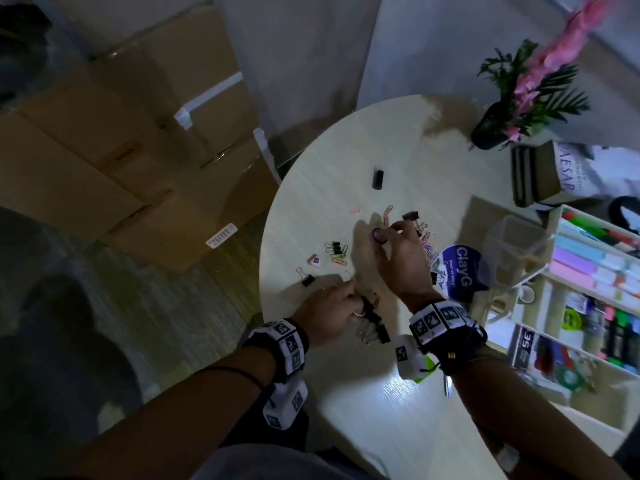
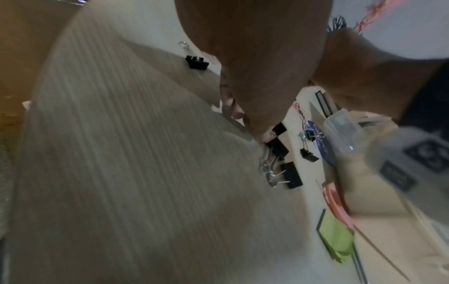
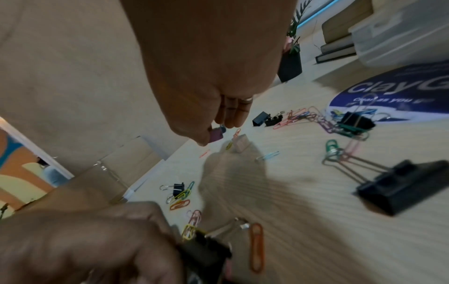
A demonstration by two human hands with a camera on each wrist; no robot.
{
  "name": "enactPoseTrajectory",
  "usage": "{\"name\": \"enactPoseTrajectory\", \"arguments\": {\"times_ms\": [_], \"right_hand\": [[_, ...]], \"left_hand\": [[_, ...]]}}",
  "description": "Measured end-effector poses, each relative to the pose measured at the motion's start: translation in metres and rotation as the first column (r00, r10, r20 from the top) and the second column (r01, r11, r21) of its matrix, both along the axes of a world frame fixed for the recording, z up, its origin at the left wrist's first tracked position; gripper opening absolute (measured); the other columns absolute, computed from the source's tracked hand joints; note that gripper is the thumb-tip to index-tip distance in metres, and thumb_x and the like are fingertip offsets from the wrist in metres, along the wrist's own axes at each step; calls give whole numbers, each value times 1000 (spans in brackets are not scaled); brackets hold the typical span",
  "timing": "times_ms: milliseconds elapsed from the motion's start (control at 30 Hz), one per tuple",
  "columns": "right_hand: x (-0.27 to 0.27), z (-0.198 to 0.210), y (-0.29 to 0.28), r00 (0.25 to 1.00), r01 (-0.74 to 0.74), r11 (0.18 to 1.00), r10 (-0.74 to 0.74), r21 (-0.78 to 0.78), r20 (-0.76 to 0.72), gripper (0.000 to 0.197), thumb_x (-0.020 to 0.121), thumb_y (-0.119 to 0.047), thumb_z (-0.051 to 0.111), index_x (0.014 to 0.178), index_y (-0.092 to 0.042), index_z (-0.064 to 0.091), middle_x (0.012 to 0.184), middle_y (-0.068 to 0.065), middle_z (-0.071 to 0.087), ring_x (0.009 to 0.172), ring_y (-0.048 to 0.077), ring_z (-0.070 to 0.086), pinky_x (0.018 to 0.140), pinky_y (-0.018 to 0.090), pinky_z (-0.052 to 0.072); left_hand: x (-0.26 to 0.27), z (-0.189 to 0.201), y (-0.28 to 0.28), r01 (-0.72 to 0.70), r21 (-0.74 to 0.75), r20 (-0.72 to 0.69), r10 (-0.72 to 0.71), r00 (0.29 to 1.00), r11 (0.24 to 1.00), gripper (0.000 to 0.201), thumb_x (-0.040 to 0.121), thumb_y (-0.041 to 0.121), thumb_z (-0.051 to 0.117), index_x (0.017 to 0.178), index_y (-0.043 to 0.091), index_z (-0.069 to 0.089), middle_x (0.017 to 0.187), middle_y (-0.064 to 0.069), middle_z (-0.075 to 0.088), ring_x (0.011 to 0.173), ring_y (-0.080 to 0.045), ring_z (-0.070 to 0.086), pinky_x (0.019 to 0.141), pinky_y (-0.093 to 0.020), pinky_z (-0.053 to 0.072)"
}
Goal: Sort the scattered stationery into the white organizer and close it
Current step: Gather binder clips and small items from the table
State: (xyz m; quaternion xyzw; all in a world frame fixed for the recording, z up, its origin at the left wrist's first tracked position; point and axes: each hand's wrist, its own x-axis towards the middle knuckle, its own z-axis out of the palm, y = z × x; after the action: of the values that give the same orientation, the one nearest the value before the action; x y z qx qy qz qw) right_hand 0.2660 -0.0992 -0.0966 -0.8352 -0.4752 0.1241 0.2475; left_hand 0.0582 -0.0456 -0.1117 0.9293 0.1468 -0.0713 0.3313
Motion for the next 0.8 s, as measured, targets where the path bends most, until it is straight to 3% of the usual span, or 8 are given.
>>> {"name": "enactPoseTrajectory", "arguments": {"times_ms": [67,167,300,367,433,633,700,800], "right_hand": [[-2,2,-15,999,-6,1000,7,23,-31,14,102,-24,64,104,-12,70,114,9,55,91,24,60,76,25,48],[-3,5,-35,996,16,998,-11,53,-93,11,101,-22,66,104,-12,70,109,7,56,90,18,56,78,28,51],[-4,17,-59,986,31,996,-18,78,-166,5,100,-16,68,104,-15,71,104,0,57,87,15,60,76,35,56],[-7,31,-75,984,13,994,6,105,-176,6,99,-14,68,104,-17,71,103,-4,57,85,12,59,75,29,54],[-9,49,-93,981,4,991,22,133,-195,8,99,-12,68,105,-17,71,104,-6,59,87,8,59,77,21,50],[16,104,-171,991,47,991,-30,129,-128,15,97,-11,70,109,-18,73,115,-8,65,93,3,61,85,10,45],[35,113,-198,991,122,986,-116,109,-65,15,96,-11,71,107,-21,73,113,-10,67,89,7,61,79,14,48],[64,114,-225,975,216,975,-218,44,44,6,99,-21,71,103,-22,75,105,-6,70,89,17,64,69,32,53]], "left_hand": [[6,4,2,8,-102,-71,-15,997,995,17,100,34,63,110,21,68,118,-4,53,99,-30,63,76,-38,53],[14,16,4,-42,-238,-143,7,990,970,20,101,40,62,107,23,69,112,2,53,98,-22,61,80,-37,54],[24,33,6,-118,-376,-178,53,983,919,23,103,34,62,97,13,68,96,-5,62,87,-22,59,79,-34,49],[29,42,7,-158,-422,-195,81,977,893,26,104,34,62,90,12,64,88,-7,62,85,-24,59,74,-30,43],[35,53,6,-189,-439,-196,112,974,878,32,102,40,63,92,10,66,94,-10,63,88,-21,58,73,-23,40],[62,73,-9,-150,-417,-31,151,988,896,21,100,37,68,86,20,66,101,-2,58,91,-14,61,84,-19,45],[75,79,-20,-129,-395,35,155,987,910,14,100,30,67,91,18,67,102,0,60,91,-13,61,81,-19,46],[97,86,-40,-114,-388,85,159,984,915,7,100,27,67,95,23,68,103,6,64,94,-13,64,87,-33,53]]}}
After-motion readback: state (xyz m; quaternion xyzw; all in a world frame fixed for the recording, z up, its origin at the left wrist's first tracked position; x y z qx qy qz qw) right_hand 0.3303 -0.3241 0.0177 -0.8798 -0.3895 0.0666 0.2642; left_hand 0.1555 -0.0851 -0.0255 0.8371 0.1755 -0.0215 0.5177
